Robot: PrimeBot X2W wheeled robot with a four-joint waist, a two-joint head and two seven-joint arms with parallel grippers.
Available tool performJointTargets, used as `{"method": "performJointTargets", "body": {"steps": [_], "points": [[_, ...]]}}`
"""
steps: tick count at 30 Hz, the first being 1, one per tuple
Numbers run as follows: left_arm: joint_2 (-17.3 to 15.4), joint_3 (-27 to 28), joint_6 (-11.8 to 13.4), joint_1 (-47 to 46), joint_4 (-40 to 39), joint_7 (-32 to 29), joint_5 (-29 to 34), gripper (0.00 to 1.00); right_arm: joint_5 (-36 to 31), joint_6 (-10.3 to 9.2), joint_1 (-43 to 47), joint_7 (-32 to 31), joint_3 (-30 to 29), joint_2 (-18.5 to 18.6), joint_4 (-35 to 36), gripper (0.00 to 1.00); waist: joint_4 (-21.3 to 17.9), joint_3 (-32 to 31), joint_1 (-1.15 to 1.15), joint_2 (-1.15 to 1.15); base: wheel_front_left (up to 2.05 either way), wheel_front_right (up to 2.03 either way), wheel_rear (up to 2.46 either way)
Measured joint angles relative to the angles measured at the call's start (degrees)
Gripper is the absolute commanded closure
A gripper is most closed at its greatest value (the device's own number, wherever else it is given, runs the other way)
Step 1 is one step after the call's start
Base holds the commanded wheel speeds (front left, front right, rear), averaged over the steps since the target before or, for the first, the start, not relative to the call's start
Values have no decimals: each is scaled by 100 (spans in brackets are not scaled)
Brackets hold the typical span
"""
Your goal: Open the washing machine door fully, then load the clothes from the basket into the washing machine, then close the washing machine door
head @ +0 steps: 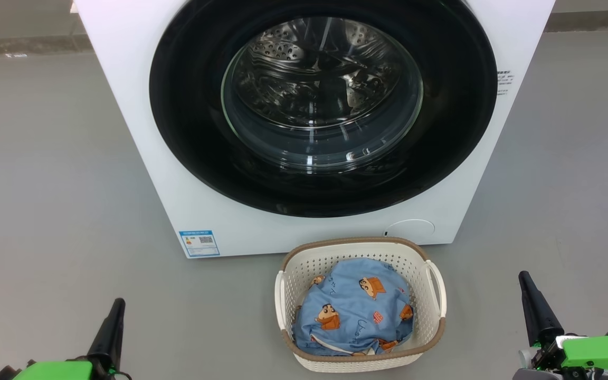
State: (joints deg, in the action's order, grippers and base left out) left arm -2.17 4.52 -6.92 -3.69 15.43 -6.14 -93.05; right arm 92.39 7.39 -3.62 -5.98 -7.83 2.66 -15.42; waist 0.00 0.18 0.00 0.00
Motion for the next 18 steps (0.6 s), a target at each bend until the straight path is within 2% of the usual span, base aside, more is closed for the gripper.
{"method": "performJointTargets", "body": {"steps": [18], "points": [[0,2,0,-1,0,0,0,100,0,0,0,-5,0,0,0,100,0,0,0,0,0,0,0]]}}
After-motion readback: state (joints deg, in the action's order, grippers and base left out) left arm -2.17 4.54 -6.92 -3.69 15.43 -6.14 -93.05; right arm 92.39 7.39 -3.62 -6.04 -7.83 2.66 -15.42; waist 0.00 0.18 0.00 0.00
